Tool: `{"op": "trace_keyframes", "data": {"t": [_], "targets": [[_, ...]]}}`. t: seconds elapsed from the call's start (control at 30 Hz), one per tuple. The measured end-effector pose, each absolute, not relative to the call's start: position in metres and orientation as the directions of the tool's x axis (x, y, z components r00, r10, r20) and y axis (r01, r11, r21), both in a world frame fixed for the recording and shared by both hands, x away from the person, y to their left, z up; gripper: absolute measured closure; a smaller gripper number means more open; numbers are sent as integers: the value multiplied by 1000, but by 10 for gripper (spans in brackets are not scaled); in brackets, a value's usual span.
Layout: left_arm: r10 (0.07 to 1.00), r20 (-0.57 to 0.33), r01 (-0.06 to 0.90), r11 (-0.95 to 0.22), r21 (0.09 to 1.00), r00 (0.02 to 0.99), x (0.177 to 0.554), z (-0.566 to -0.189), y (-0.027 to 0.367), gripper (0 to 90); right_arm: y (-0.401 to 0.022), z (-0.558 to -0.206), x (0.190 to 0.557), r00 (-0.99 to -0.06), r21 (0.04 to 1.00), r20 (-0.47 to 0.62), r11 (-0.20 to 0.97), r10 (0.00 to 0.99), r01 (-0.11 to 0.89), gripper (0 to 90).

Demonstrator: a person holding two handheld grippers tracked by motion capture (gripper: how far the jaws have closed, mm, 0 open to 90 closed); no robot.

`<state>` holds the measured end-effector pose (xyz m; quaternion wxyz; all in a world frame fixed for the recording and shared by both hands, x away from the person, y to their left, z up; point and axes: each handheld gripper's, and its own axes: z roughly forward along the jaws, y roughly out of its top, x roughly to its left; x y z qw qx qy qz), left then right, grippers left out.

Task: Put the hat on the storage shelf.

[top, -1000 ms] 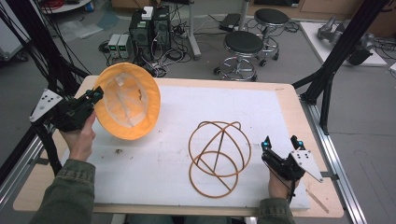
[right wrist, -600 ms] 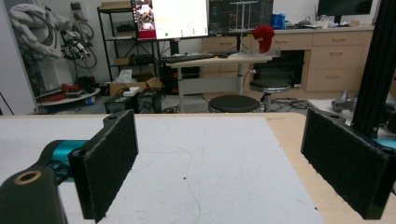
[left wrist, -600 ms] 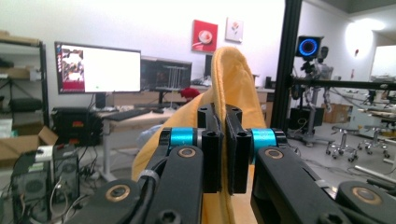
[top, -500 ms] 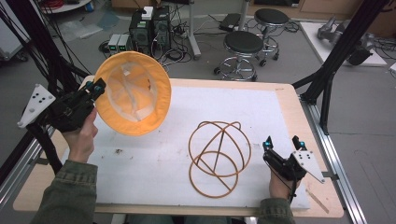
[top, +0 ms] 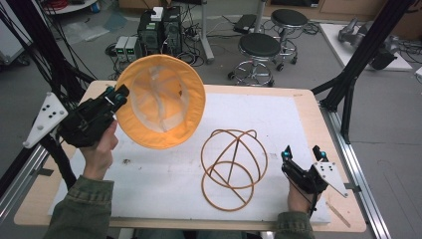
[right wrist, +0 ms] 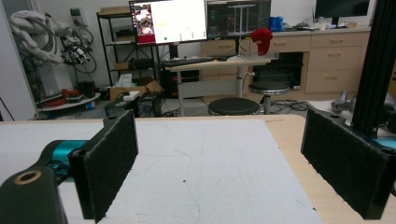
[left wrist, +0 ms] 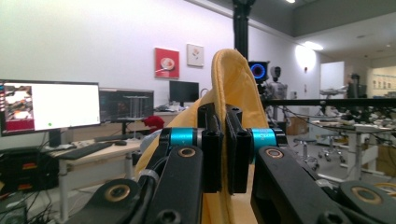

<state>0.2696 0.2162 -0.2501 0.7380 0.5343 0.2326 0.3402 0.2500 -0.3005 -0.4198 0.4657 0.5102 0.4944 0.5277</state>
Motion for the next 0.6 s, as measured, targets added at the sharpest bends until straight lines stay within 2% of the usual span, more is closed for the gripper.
{"op": "trace_keyframes", "data": {"t": [0.6], "targets": [[678,123,-283,130,950,725,259,-244,156,867,-298,-419,249,-57,998,67,-67,996,13,99]]}}
